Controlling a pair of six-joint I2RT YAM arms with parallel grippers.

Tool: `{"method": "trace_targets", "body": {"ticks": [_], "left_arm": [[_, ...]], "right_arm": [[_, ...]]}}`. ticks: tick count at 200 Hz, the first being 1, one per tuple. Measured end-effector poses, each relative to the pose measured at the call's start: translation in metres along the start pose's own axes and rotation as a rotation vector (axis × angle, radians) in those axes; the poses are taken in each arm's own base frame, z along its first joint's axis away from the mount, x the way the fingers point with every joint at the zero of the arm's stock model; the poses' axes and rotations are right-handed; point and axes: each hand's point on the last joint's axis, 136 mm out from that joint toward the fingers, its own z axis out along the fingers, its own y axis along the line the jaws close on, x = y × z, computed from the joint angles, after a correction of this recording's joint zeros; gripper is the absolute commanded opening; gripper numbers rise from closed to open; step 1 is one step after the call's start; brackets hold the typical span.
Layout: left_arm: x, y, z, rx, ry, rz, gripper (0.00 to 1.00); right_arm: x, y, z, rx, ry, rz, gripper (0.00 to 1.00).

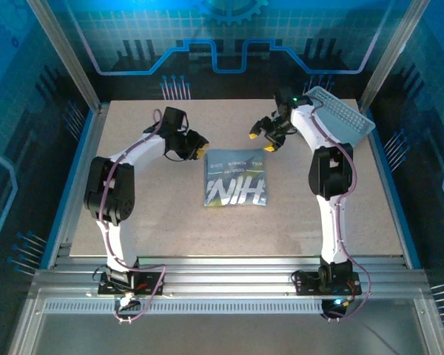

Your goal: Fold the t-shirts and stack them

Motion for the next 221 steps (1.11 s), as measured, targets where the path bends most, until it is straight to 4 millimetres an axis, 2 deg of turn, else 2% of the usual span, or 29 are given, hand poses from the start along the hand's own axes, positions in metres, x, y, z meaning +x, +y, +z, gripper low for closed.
{"method": "trace_targets", "body": {"ticks": [8,20,44,56,71,85,96,124,145,163,187,206,221], "left_arm": [[0.011,-0.003,-0.002,-0.010,-0.001,0.022,0.29],[0.036,-0.008,-0.004,-0.010,0.013,0.061,0.28],[0.113,-0.007,-0.003,-0.014,0.100,0.103,0.26],[0.142,0.001,0.004,-0.031,0.143,0.094,0.26],[0.155,0.014,0.014,-0.068,0.167,0.055,0.26],[0.150,0.020,0.026,-0.087,0.165,0.012,0.25],[0.143,0.026,0.038,-0.105,0.156,-0.021,0.23],[0.125,0.041,0.068,-0.147,0.127,-0.096,0.21],[0.114,0.054,0.081,-0.176,0.107,-0.139,0.19],[0.097,0.058,0.079,-0.177,0.081,-0.167,0.19],[0.053,0.066,0.067,-0.164,0.022,-0.215,0.20],[0.020,0.074,0.053,-0.157,-0.024,-0.227,0.26],[0.005,0.079,0.038,-0.173,-0.066,-0.223,0.34]], "right_arm": [[0.003,-0.001,-0.006,0.001,-0.016,-0.021,0.61],[0.019,-0.009,-0.019,0.008,-0.024,-0.039,0.56],[0.075,-0.032,-0.040,0.007,-0.012,-0.051,0.50],[0.100,-0.040,-0.040,-0.001,0.004,-0.065,0.48],[0.123,-0.048,-0.029,-0.003,0.038,-0.074,0.46],[0.133,-0.054,-0.011,0.002,0.072,-0.074,0.42],[0.134,-0.057,0.002,0.008,0.092,-0.073,0.41],[0.123,-0.063,0.033,0.027,0.114,-0.062,0.40],[0.113,-0.063,0.057,0.048,0.141,-0.059,0.39],[0.106,-0.046,0.066,0.033,0.153,-0.077,0.39],[0.102,-0.014,0.082,-0.005,0.151,-0.133,0.41],[0.110,0.009,0.090,-0.036,0.160,-0.177,0.47],[0.114,0.018,0.089,-0.046,0.159,-0.198,0.53]]}}
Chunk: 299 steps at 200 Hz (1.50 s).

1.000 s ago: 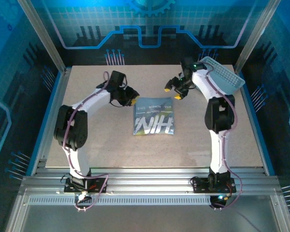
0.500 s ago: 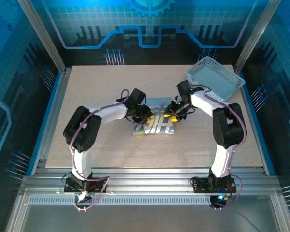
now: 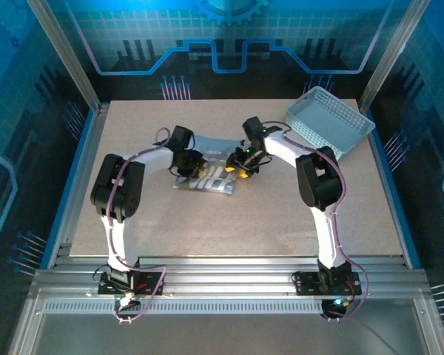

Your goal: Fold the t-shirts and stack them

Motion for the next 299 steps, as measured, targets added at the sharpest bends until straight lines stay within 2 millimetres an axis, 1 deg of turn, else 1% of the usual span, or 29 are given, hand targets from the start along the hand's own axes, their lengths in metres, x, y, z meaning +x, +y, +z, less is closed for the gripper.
{"method": "trace_targets", "body": {"ticks": [13,28,34,39,50,58,66,74,83,96,107,119,133,146,158,171,188,200,213,221,234,250,251,259,269,272,299], "left_arm": [[-0.002,-0.001,-0.013,-0.004,-0.025,0.012,0.44],[0.013,-0.007,-0.035,0.022,-0.042,0.041,0.47],[0.022,-0.009,-0.045,0.039,-0.048,0.047,0.48],[0.032,-0.010,-0.053,0.053,-0.048,0.051,0.51],[0.058,-0.007,-0.069,0.078,-0.036,0.052,0.54],[0.075,-0.002,-0.075,0.097,-0.025,0.036,0.56],[0.089,0.006,-0.077,0.112,-0.012,0.014,0.57],[0.099,0.018,-0.073,0.112,-0.002,-0.018,0.58],[0.103,0.033,-0.064,0.098,0.000,-0.068,0.58],[0.096,0.054,-0.046,0.062,-0.024,-0.145,0.58],[0.088,0.062,-0.034,0.051,-0.048,-0.193,0.58],[0.082,0.060,-0.023,0.066,-0.066,-0.226,0.57],[0.077,0.051,-0.014,0.109,-0.076,-0.246,0.56],[0.074,0.043,-0.009,0.147,-0.083,-0.259,0.51],[0.072,0.038,-0.004,0.169,-0.084,-0.275,0.42],[0.071,0.038,0.000,0.173,-0.084,-0.298,0.28],[0.066,0.027,0.009,0.221,-0.091,-0.308,0.13],[0.059,0.019,0.015,0.260,-0.100,-0.326,0.07],[0.049,0.007,0.017,0.305,-0.113,-0.341,0.04],[0.040,0.001,0.018,0.327,-0.124,-0.361,0.03],[0.018,-0.005,0.018,0.359,-0.152,-0.390,0.02],[-0.014,-0.011,0.013,0.393,-0.193,-0.431,0.01],[-0.019,-0.011,0.012,0.396,-0.200,-0.437,0.01],[-0.037,-0.011,0.008,0.409,-0.225,-0.456,0.00],[-0.060,-0.009,0.002,0.423,-0.257,-0.481,0.00],[-0.070,-0.008,0.000,0.429,-0.270,-0.491,0.00],[-0.129,-0.001,-0.018,0.462,-0.338,-0.548,0.00]], "right_arm": [[-0.002,0.002,-0.005,-0.002,-0.013,-0.006,0.56],[-0.007,0.000,-0.022,-0.011,-0.049,-0.005,0.58],[-0.007,-0.001,-0.031,-0.018,-0.066,-0.005,0.59],[-0.007,-0.003,-0.041,-0.026,-0.081,-0.001,0.60],[-0.005,-0.007,-0.064,-0.046,-0.116,0.010,0.61],[-0.003,-0.009,-0.081,-0.071,-0.143,0.014,0.61],[0.001,-0.011,-0.096,-0.099,-0.168,0.017,0.62],[0.008,-0.013,-0.109,-0.127,-0.187,0.019,0.63],[0.016,-0.013,-0.119,-0.152,-0.202,0.019,0.63],[0.030,-0.011,-0.127,-0.180,-0.204,0.012,0.63],[0.040,-0.009,-0.131,-0.204,-0.202,0.004,0.63],[0.048,-0.008,-0.133,-0.220,-0.198,0.005,0.63],[0.053,-0.010,-0.133,-0.232,-0.196,0.007,0.63],[0.057,-0.013,-0.131,-0.234,-0.187,0.014,0.63],[0.060,-0.016,-0.128,-0.232,-0.181,0.022,0.63],[0.065,-0.020,-0.126,-0.229,-0.172,0.031,0.62],[0.069,-0.023,-0.124,-0.230,-0.161,0.043,0.62],[0.072,-0.023,-0.125,-0.236,-0.160,0.047,0.62],[0.074,-0.021,-0.128,-0.247,-0.169,0.040,0.62],[0.074,-0.018,-0.132,-0.255,-0.176,0.036,0.62],[0.075,-0.014,-0.138,-0.268,-0.190,0.026,0.62],[0.075,-0.012,-0.142,-0.275,-0.199,0.019,0.62],[0.075,-0.012,-0.142,-0.275,-0.200,0.019,0.62],[0.076,-0.011,-0.143,-0.277,-0.202,0.020,0.62],[0.076,-0.011,-0.145,-0.279,-0.204,0.018,0.63],[0.076,-0.011,-0.145,-0.279,-0.205,0.018,0.63],[0.077,-0.011,-0.151,-0.282,-0.219,0.018,0.63]]}}
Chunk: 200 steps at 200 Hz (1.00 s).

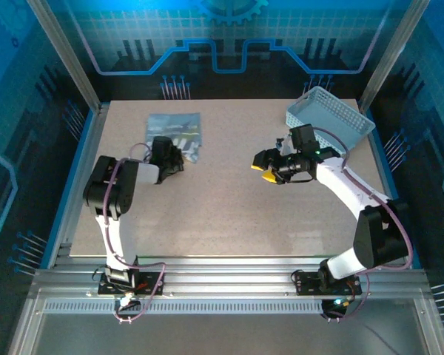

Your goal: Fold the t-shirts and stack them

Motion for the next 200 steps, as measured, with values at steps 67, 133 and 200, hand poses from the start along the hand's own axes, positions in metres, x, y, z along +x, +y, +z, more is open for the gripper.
{"method": "trace_targets", "body": {"ticks": [67,133,200], "left_arm": [[-0.115,-0.067,0.030,0.066,0.024,0.093,0.00],[-0.139,-0.079,0.028,0.081,0.126,0.200,0.32],[-0.083,-0.095,-0.032,0.065,0.165,0.290,0.99]], "right_arm": [[0.001,0.004,-0.011,-0.006,-0.018,-0.001,0.63],[0.000,0.002,-0.011,-0.002,-0.018,0.003,0.65],[-0.019,0.024,-0.039,-0.029,-0.181,-0.103,1.00]]}}
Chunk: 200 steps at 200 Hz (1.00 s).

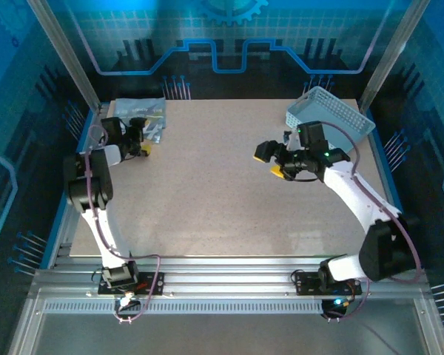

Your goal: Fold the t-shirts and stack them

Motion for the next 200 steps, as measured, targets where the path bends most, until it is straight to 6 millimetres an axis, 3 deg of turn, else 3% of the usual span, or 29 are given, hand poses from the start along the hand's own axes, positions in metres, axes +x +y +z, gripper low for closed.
{"method": "trace_targets", "body": {"ticks": [24,40,49,62,75,94,119,140,152,165,200], "left_arm": [[0.043,-0.055,-0.075,0.047,-0.075,0.169,0.99],[0.076,-0.095,-0.132,0.116,-0.146,0.311,0.99],[0.092,-0.108,-0.159,0.151,-0.179,0.374,0.99],[0.102,-0.111,-0.193,0.173,-0.236,0.429,0.99],[0.101,-0.094,-0.214,0.146,-0.295,0.450,0.99],[0.094,-0.057,-0.225,0.024,-0.342,0.459,0.99],[0.080,-0.023,-0.239,-0.153,-0.450,0.478,0.99],[0.071,-0.003,-0.260,-0.211,-0.571,0.558,0.99],[0.069,0.013,-0.267,-0.235,-0.631,0.679,0.99],[0.074,0.035,-0.262,-0.274,-0.641,0.846,0.99],[0.080,0.107,-0.221,-0.348,-0.553,1.140,0.99]], "right_arm": [[-0.024,0.024,-0.038,-0.065,-0.163,-0.057,1.00],[-0.039,0.029,-0.055,-0.082,-0.243,-0.067,1.00],[-0.044,0.028,-0.061,-0.081,-0.269,-0.065,1.00],[-0.048,0.024,-0.064,-0.060,-0.288,-0.066,1.00],[-0.050,0.021,-0.067,-0.029,-0.297,-0.071,1.00],[-0.052,0.022,-0.077,0.010,-0.312,-0.098,1.00],[-0.059,0.028,-0.101,0.072,-0.391,-0.168,1.00],[-0.062,0.018,-0.125,0.150,-0.518,-0.262,1.00],[-0.059,0.000,-0.135,0.226,-0.615,-0.329,1.00],[-0.051,-0.032,-0.133,0.341,-0.675,-0.415,1.00],[-0.022,-0.139,-0.091,0.636,-0.606,-0.560,1.00]]}}
